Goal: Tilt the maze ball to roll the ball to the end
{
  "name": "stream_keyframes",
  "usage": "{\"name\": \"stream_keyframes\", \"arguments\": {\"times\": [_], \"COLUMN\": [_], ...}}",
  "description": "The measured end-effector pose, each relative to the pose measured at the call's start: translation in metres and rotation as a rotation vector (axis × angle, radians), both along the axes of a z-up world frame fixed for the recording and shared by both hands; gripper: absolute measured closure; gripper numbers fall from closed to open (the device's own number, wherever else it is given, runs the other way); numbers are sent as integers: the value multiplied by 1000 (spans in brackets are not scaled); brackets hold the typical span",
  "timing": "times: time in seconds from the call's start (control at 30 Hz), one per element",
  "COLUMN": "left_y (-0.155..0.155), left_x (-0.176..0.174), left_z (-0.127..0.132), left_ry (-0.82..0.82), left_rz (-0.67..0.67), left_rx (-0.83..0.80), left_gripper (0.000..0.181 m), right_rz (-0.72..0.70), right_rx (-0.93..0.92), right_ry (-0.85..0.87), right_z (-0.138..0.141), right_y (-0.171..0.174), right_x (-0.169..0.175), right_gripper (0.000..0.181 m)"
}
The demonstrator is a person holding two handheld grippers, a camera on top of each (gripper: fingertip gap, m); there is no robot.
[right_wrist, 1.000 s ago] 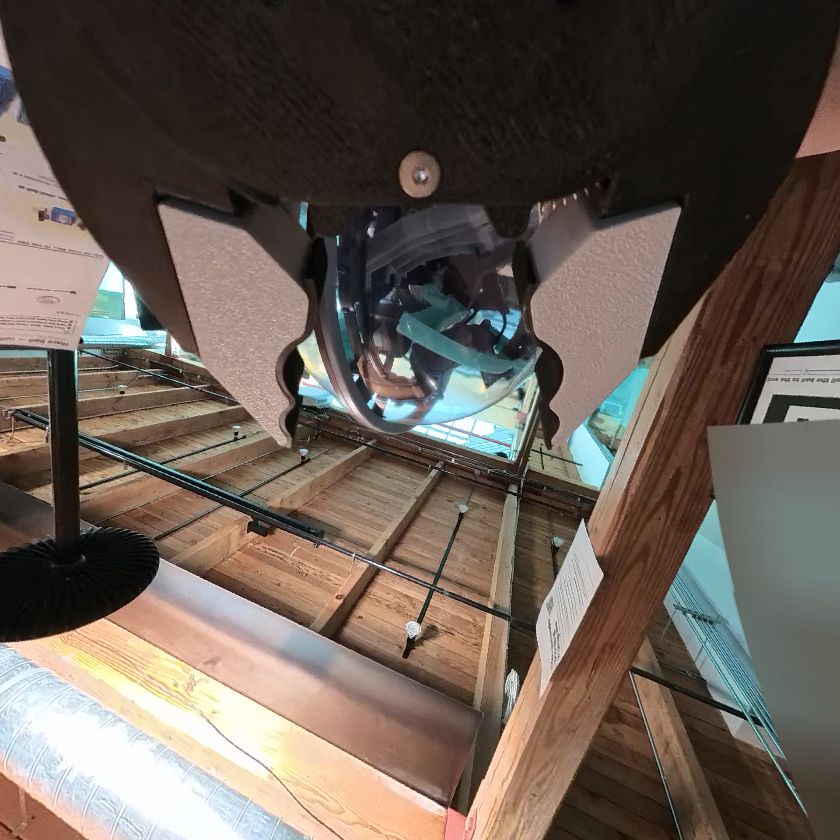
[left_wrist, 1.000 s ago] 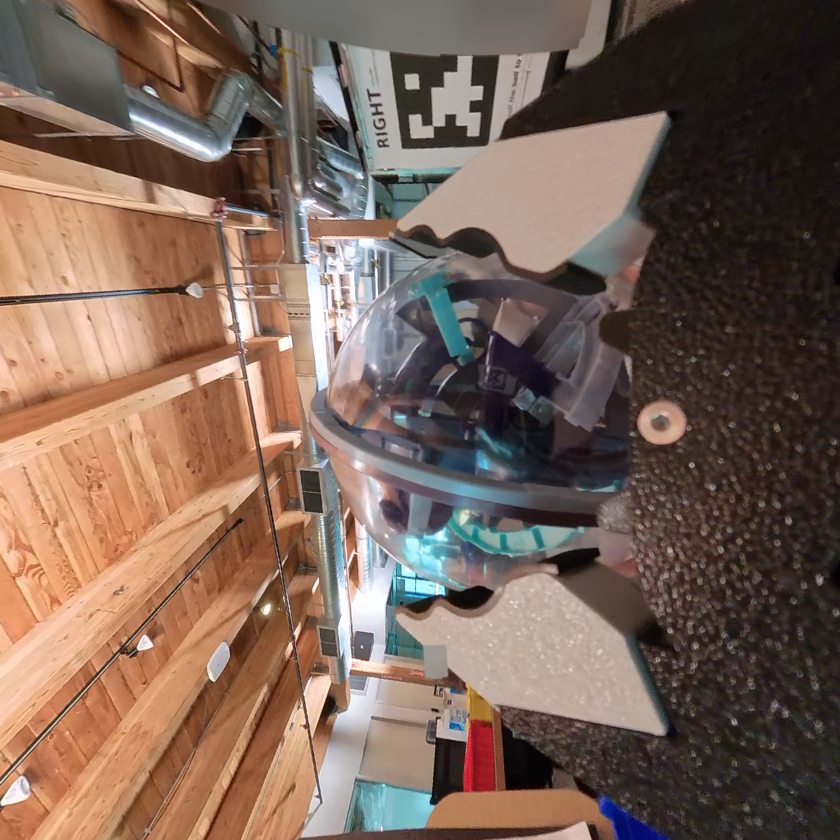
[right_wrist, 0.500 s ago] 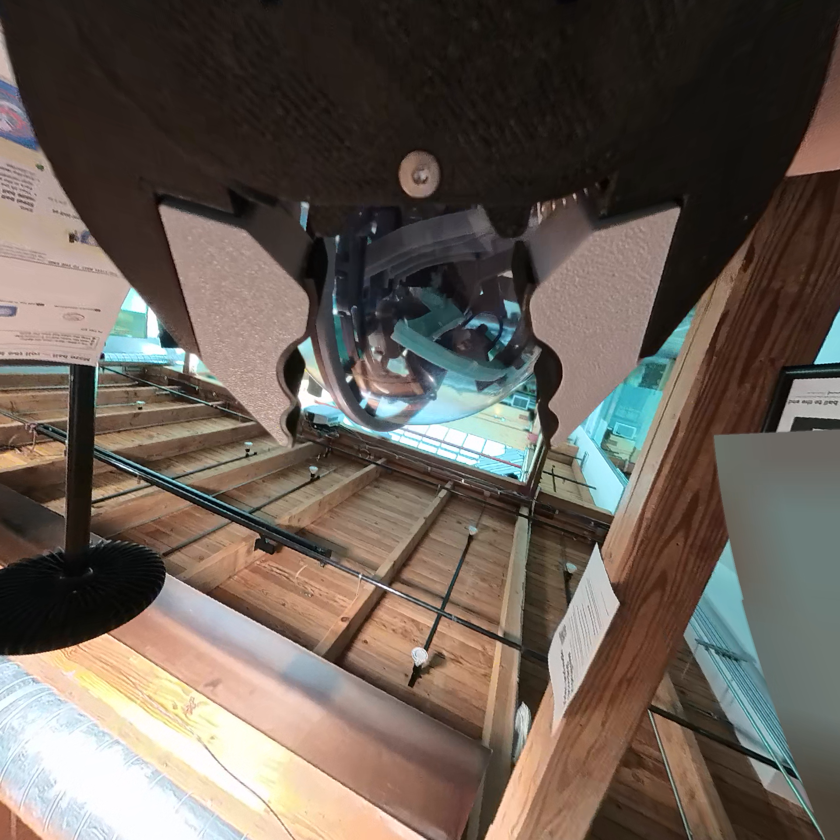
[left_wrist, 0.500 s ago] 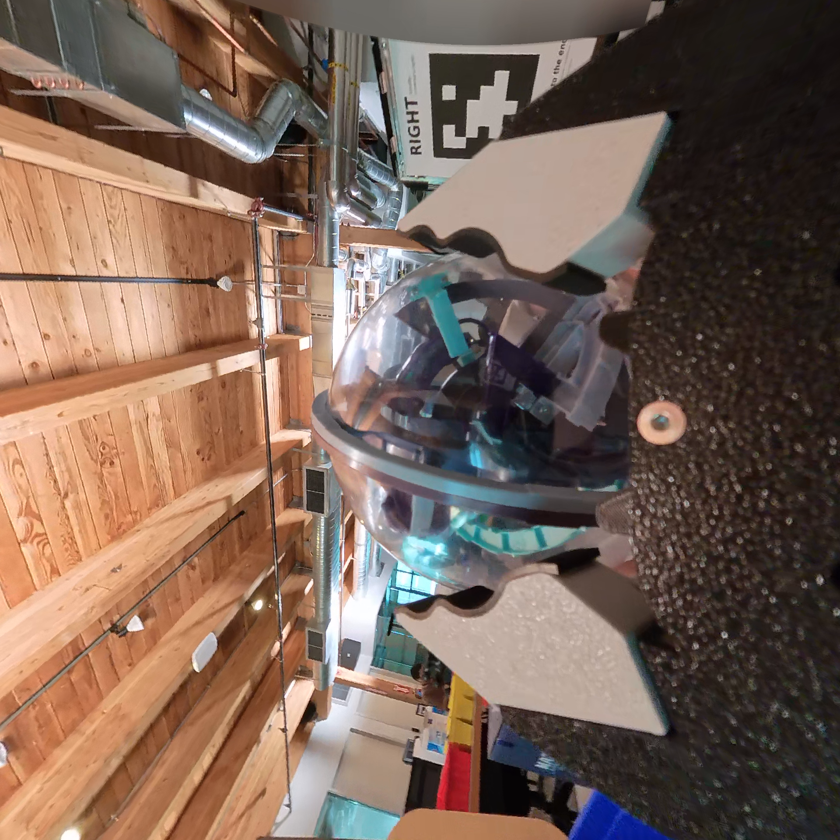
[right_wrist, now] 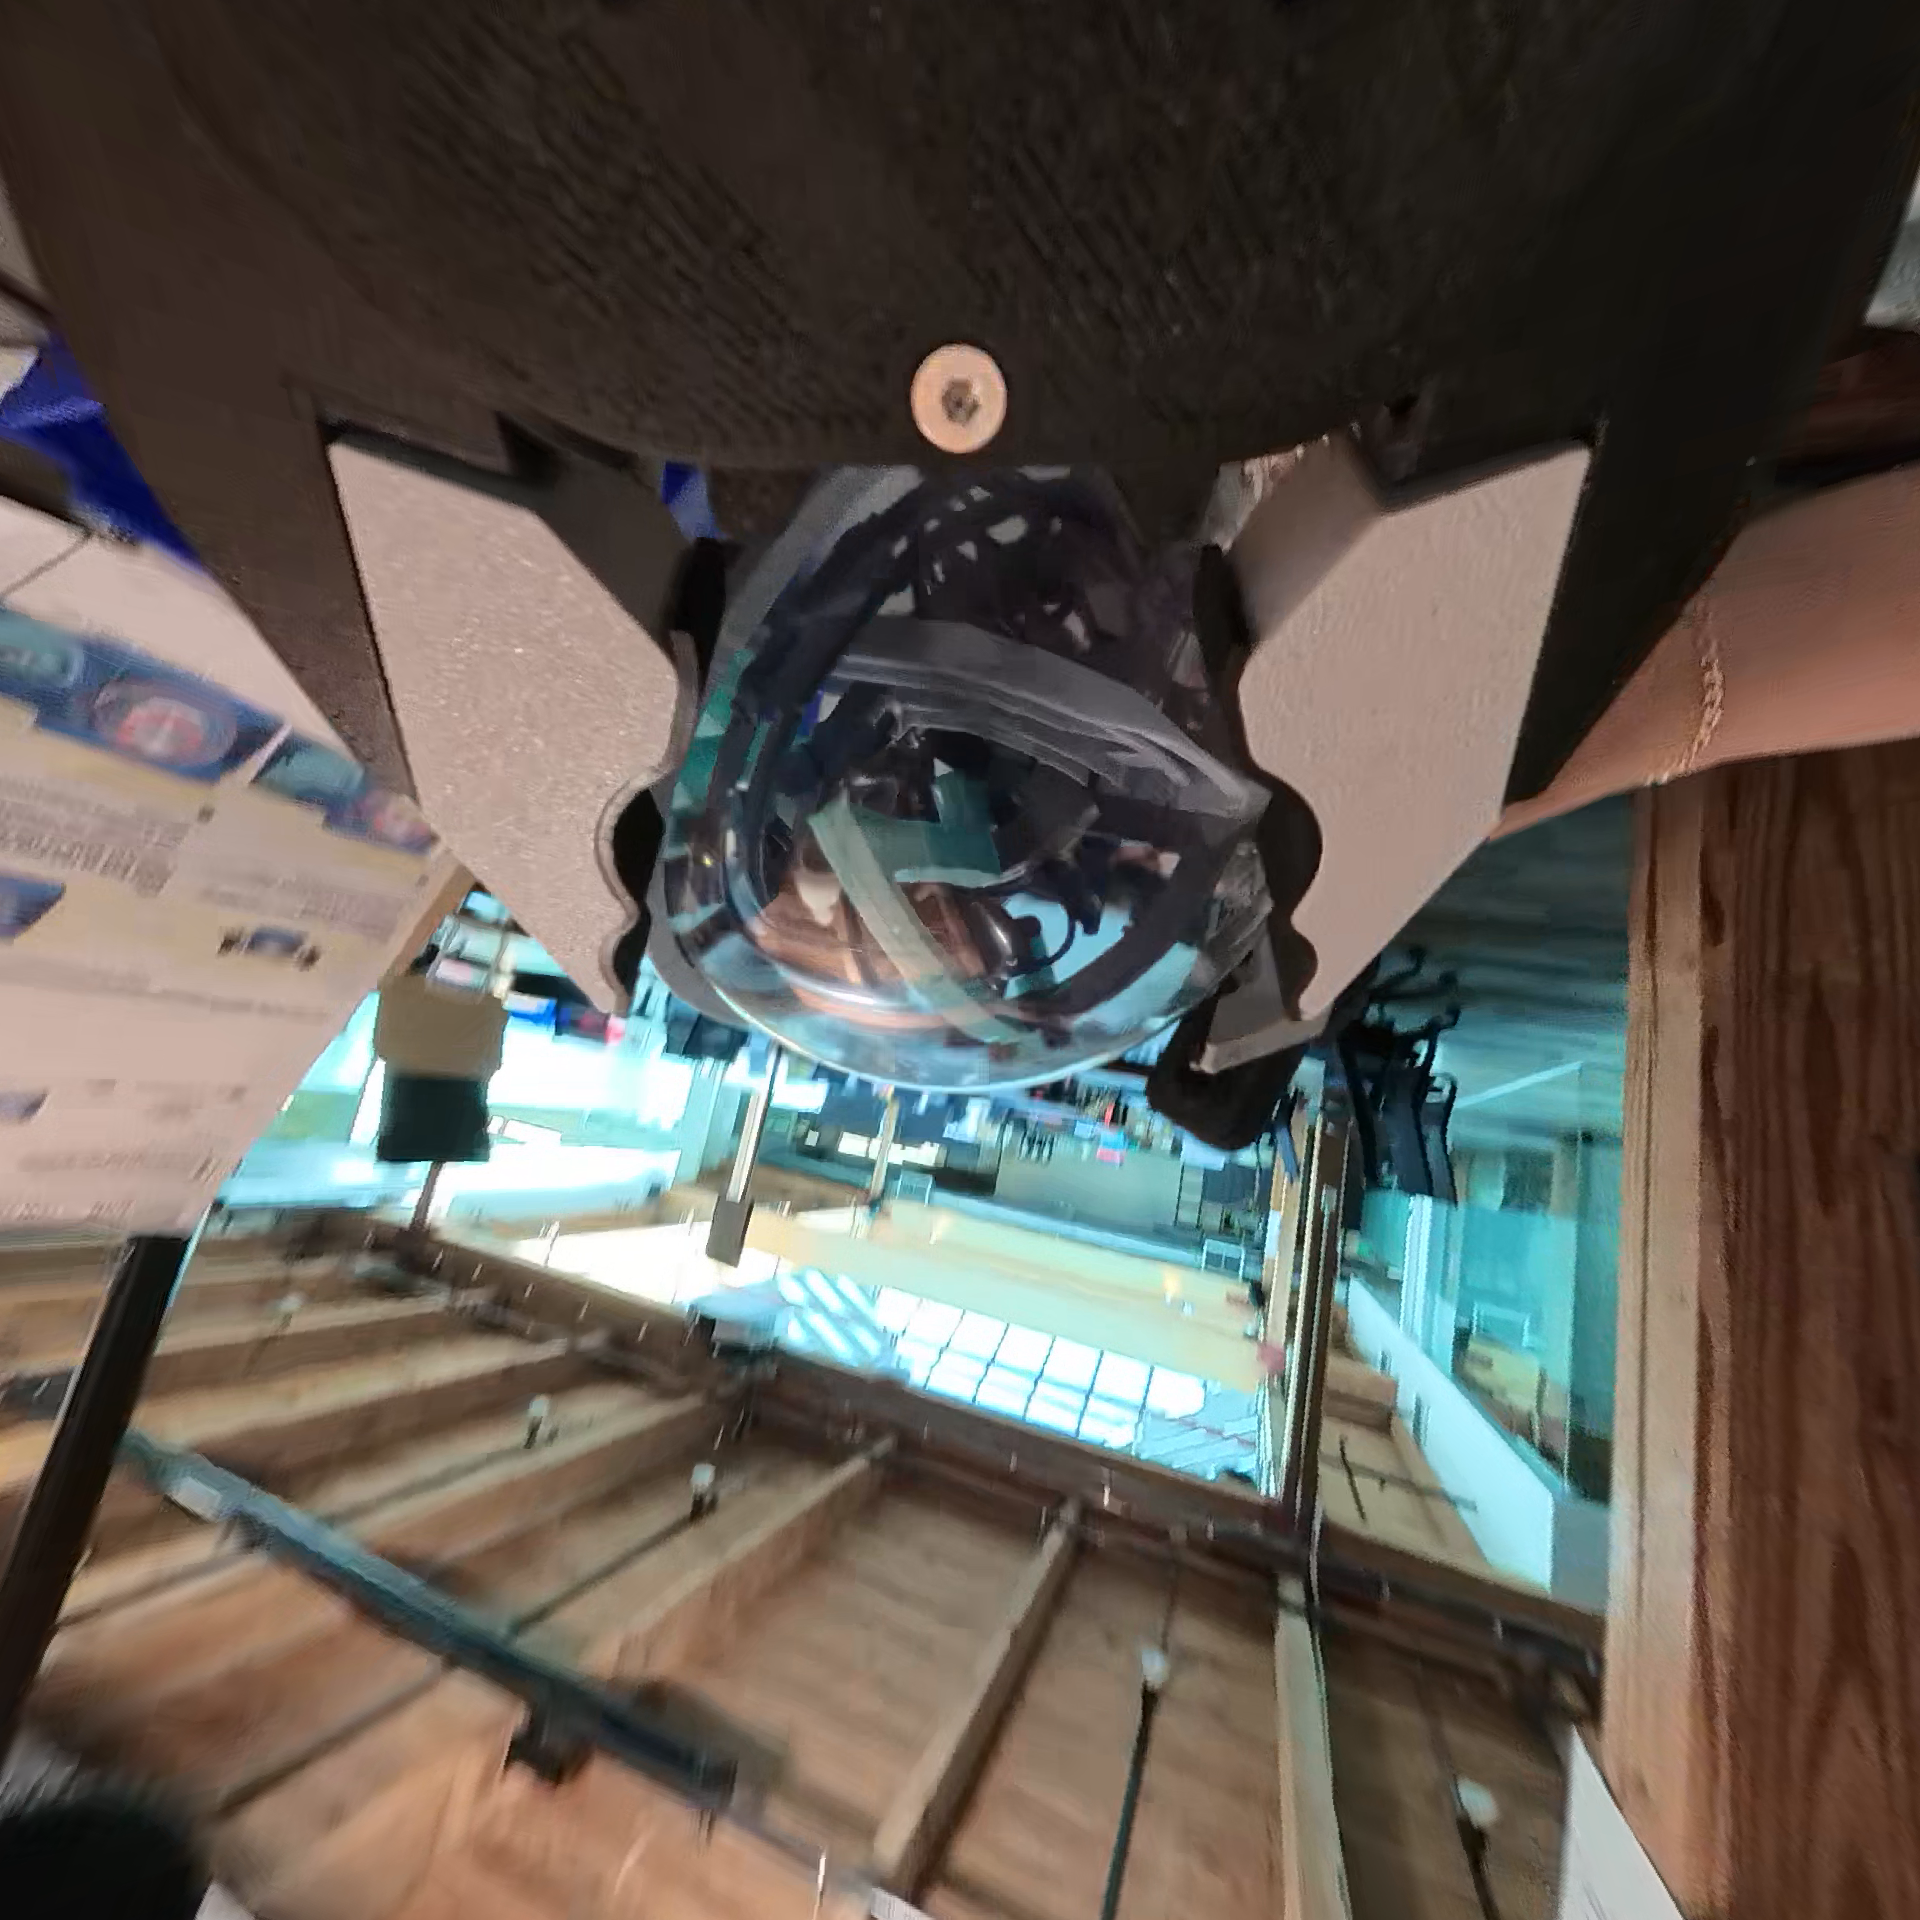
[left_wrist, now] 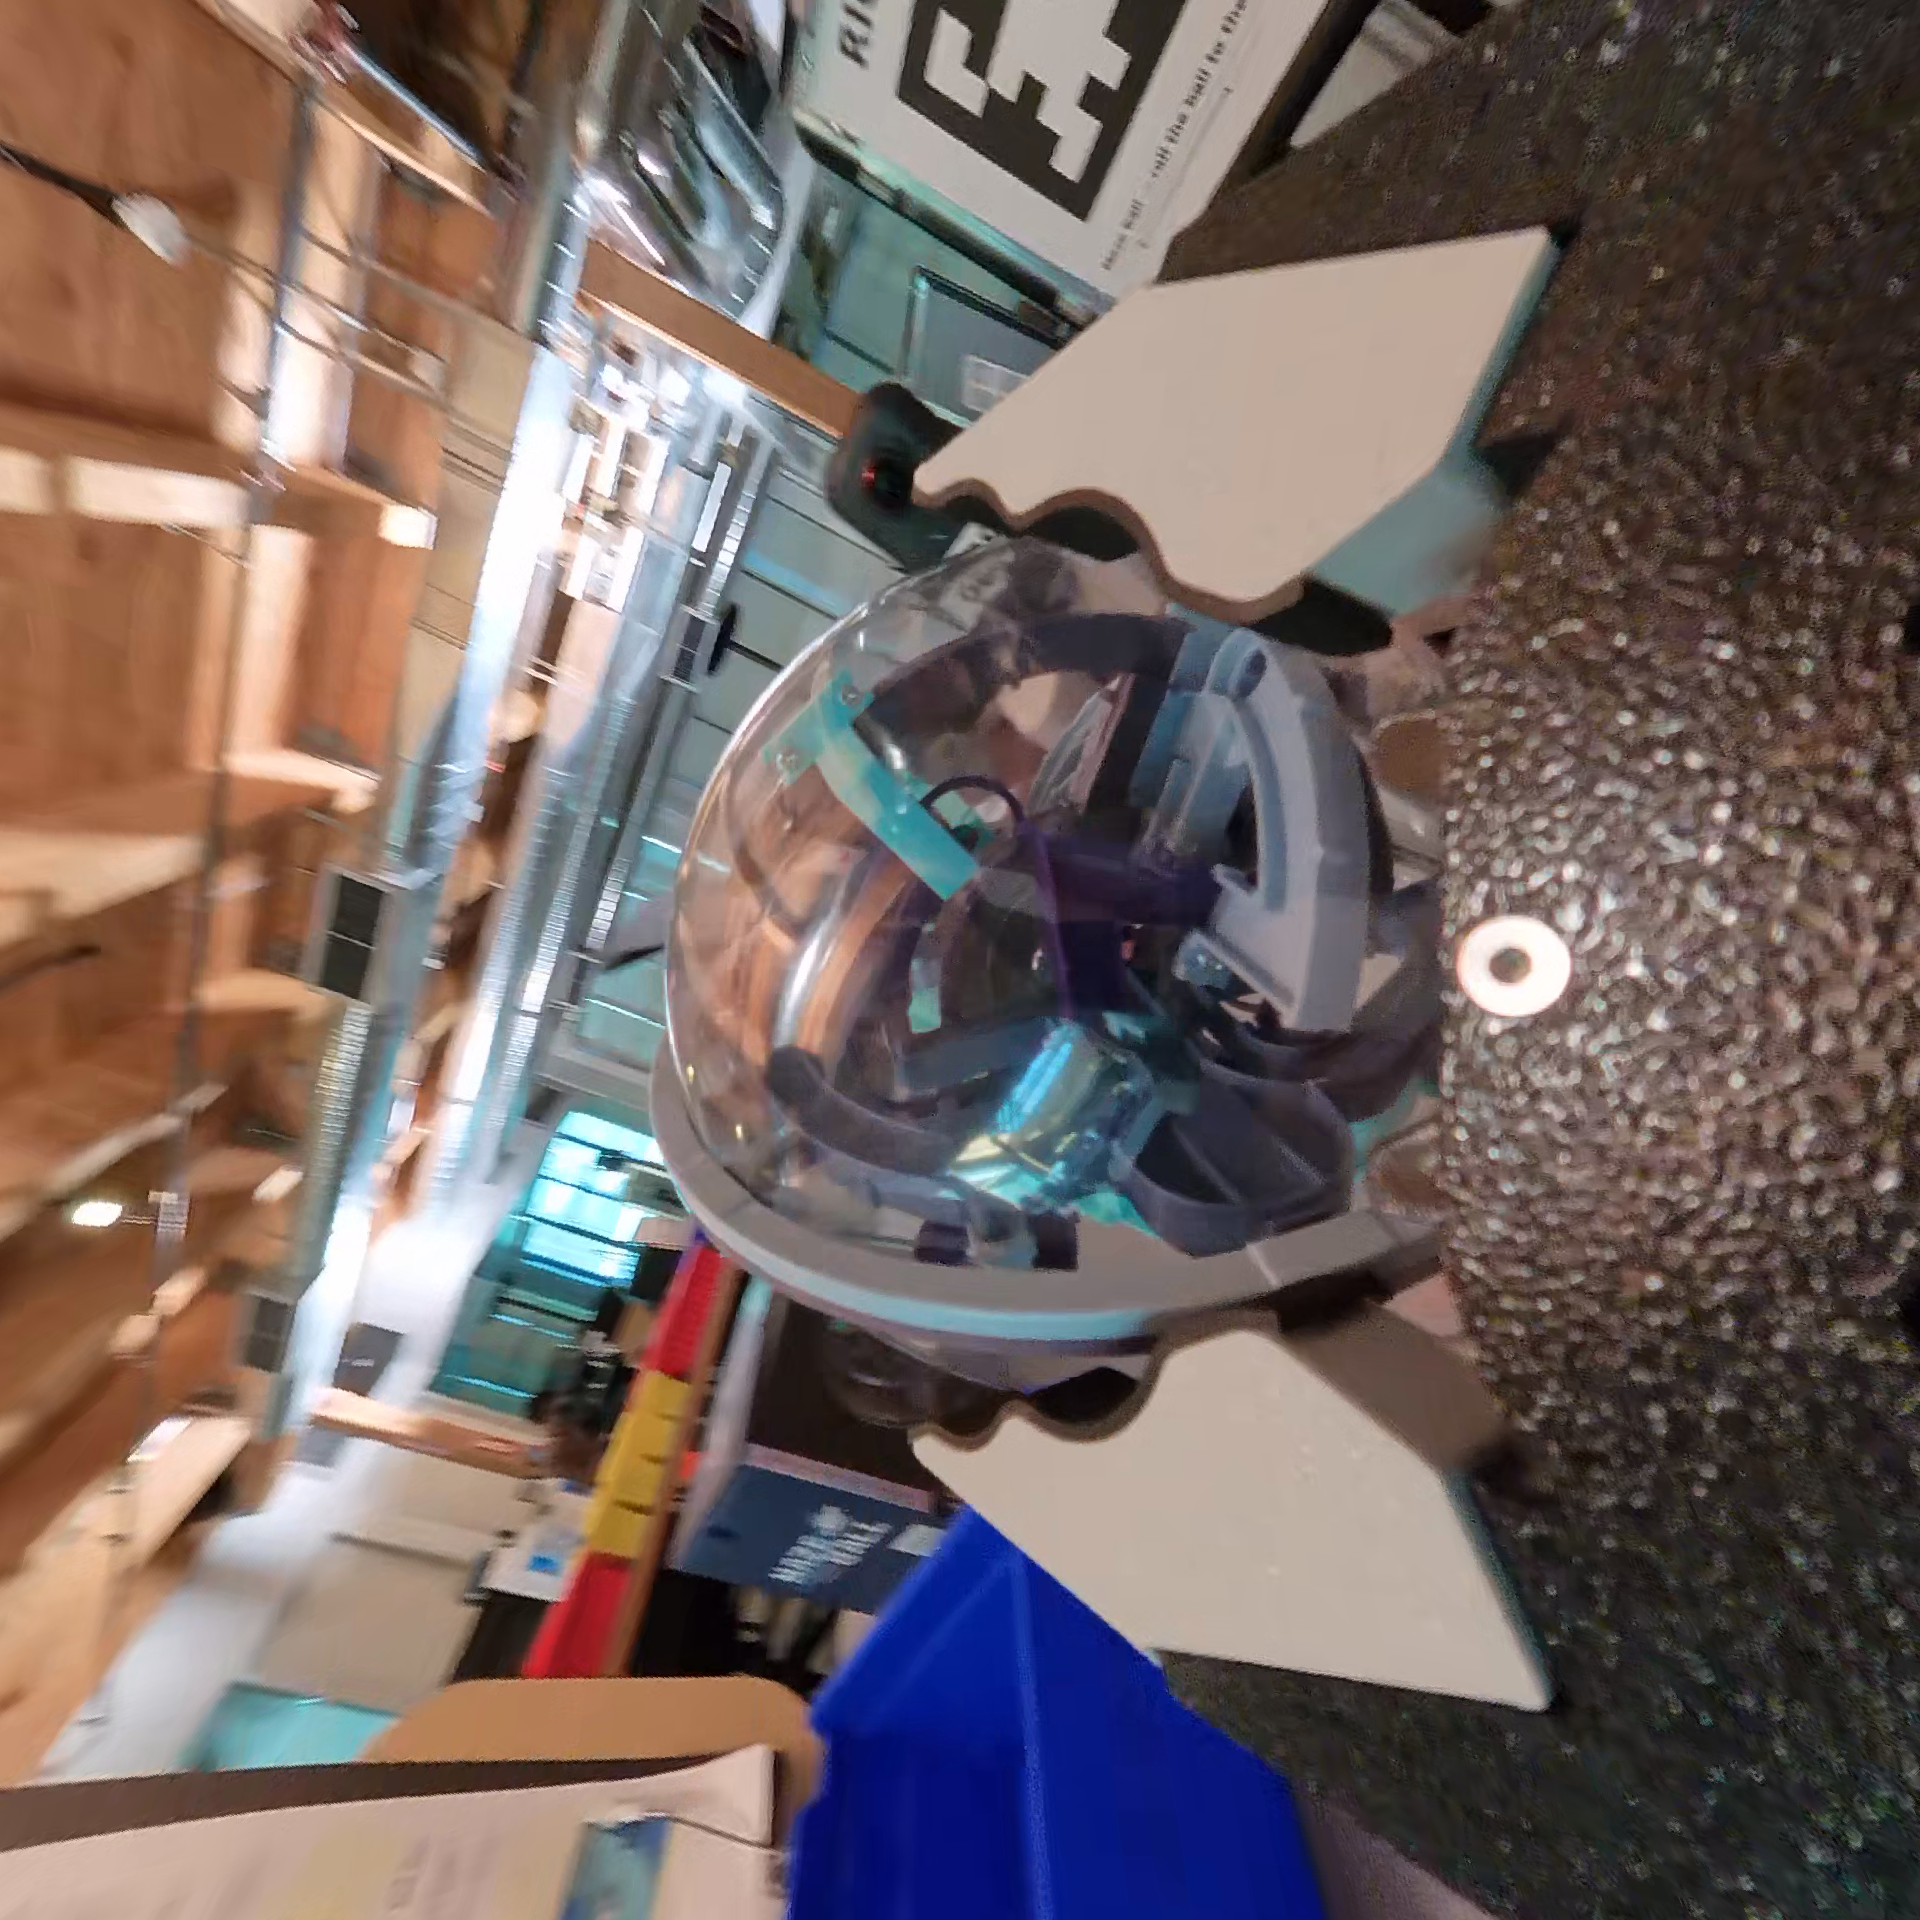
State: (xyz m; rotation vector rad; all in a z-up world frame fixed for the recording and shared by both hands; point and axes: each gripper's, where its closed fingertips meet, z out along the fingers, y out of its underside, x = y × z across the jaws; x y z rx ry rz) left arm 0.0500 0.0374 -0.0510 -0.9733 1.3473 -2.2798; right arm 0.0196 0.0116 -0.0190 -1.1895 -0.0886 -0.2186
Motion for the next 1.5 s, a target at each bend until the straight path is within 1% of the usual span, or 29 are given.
{"name": "stream_keyframes", "arguments": {"times": [0.13,0.23,0.33,0.47,0.57,0.7,0.87,1.0,1.13,1.23,1.3,1.37,1.5], "left_y": [-9,-8,-3,1,0,-1,2,7,10,8,8,8,7], "left_x": [12,20,25,28,27,23,20,24,25,14,7,7,14], "left_z": [-44,-71,-92,-119,-132,-134,-136,-134,-137,-142,-147,-149,-147], "left_ry": [108,162,252,407,487,535,570,485,522,560,551,537,516], "left_rz": [-50,-48,-86,-167,-210,-237,-263,-232,-245,-329,-375,-381,-371], "left_rx": [205,321,334,294,287,268,264,280,255,279,331,346,308], "left_gripper": [26,26,27,27,27,26,25,24,24,24,25,25,26], "right_rz": [52,80,111,152,178,209,222,190,183,200,207,199,194], "right_rx": [-225,-282,-306,-376,-427,-426,-406,-392,-387,-401,-404,-391,-375], "right_ry": [85,156,231,355,401,402,234,150,181,207,215,224,275], "right_z": [-55,-82,-101,-126,-140,-140,-134,-134,-134,-135,-136,-136,-137], "right_y": [19,28,34,38,40,39,37,39,40,39,38,37,34], "right_x": [17,28,36,42,41,38,27,27,30,29,29,33,40], "right_gripper": [43,41,44,48,48,50,58,62,64,59,58,60,60]}}
